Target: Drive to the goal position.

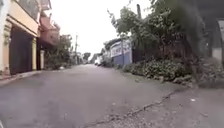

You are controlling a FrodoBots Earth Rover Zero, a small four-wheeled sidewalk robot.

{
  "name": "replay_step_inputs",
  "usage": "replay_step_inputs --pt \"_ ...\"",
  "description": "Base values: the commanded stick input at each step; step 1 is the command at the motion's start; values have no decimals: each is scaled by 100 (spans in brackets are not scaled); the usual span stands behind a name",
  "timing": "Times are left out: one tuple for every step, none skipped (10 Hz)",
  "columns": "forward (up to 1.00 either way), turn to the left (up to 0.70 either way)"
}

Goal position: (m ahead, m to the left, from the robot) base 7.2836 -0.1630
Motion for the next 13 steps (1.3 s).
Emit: replay_step_inputs --pt "70 0" --pt "70 1" --pt "70 35" --pt "70 35" --pt "70 35" --pt "70 5" --pt "70 0" --pt "70 0" --pt "70 0" --pt "70 0" --pt "70 0" --pt "70 0" --pt "70 0"
